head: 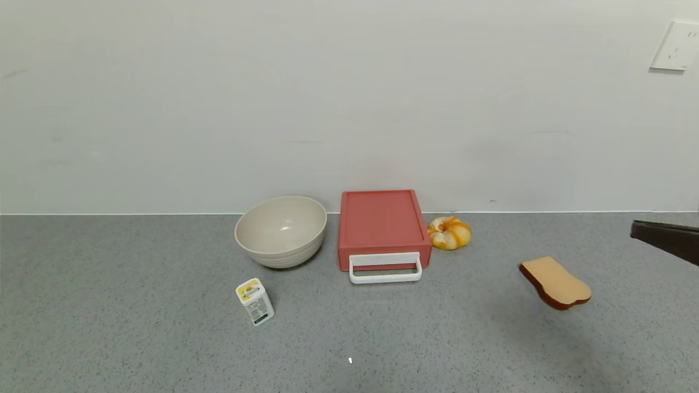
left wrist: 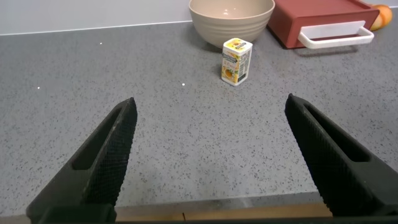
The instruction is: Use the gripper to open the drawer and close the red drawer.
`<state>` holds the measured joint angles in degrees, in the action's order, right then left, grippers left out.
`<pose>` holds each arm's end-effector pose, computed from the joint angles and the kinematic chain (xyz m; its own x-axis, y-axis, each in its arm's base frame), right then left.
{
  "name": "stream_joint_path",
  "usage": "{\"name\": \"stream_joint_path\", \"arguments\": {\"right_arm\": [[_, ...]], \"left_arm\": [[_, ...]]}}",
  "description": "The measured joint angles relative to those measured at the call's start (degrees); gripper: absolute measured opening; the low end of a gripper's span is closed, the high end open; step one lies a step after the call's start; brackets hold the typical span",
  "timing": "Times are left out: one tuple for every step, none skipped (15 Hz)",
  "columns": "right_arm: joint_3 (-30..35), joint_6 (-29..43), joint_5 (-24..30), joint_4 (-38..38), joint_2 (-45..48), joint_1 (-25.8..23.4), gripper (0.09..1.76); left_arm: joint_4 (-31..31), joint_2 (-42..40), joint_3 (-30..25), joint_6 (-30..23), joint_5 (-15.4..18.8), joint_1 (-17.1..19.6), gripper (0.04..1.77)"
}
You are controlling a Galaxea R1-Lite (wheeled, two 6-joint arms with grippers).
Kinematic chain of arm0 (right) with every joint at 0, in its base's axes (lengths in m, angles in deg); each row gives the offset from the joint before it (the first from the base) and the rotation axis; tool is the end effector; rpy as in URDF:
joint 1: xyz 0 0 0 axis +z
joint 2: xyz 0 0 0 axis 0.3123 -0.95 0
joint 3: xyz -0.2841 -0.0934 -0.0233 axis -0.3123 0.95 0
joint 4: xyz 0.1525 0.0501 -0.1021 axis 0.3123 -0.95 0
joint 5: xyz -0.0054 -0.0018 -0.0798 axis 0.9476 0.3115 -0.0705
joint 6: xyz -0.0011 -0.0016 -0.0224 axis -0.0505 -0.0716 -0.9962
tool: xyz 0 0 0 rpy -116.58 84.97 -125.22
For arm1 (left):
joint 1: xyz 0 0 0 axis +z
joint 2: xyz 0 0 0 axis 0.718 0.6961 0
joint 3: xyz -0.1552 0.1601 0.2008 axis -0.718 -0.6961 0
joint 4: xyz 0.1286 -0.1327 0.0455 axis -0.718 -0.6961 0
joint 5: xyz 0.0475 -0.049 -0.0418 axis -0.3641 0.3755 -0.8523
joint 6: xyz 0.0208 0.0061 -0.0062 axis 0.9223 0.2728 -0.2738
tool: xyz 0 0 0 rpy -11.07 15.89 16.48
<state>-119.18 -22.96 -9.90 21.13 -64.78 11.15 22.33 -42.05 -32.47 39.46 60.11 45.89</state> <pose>0.1111 0.0566 0.2993 0.9151 0.2585 -0.3095 -0.2733 0.9619 -0.0048 -0.0229 -0.0007 0.0761 0.9996 -0.0291 0.0065 0.0290 0.9995 0.0139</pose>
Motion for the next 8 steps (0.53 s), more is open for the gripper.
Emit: {"name": "stream_joint_path", "arguments": {"right_arm": [[1.6, 0.04, -0.07, 0.09, 2.67, -0.62, 1.71], [3.41, 0.0, -0.16, 0.22, 5.62, -1.34, 1.71], [5.07, -0.07, -0.27, 0.27, 8.62, -2.33, 1.71], [6.33, -0.09, -0.3, 0.29, 11.14, -3.52, 1.71], [7.39, -0.09, -0.41, 0.27, 13.79, -5.28, 1.71], [8.46, -0.11, -0.72, 0.2, 16.59, -7.63, 1.71], [9.51, -0.11, -1.01, 0.13, 19.13, -9.84, 1.71], [10.58, -0.13, -1.13, 0.07, 21.81, -12.07, 1.71]], "left_arm": [[0.0, 0.0, 0.0, -0.02, 0.0, 0.0, 1.72], [0.0, 0.0, 0.0, 0.0, 0.0, 0.0, 1.72], [0.02, 0.0, 0.0, -0.02, 0.0, 0.0, 1.72], [0.0, 0.0, 0.0, 0.0, 0.0, 0.0, 1.72], [0.0, 0.0, 0.0, 0.05, 0.0, 0.0, 1.72], [0.0, 0.0, 0.0, 0.09, -0.02, 0.0, 1.72], [0.0, 0.0, 0.0, 0.06, 0.0, 0.0, 1.72], [0.0, 0.0, 0.0, 0.09, 0.0, 0.0, 1.72]]}}
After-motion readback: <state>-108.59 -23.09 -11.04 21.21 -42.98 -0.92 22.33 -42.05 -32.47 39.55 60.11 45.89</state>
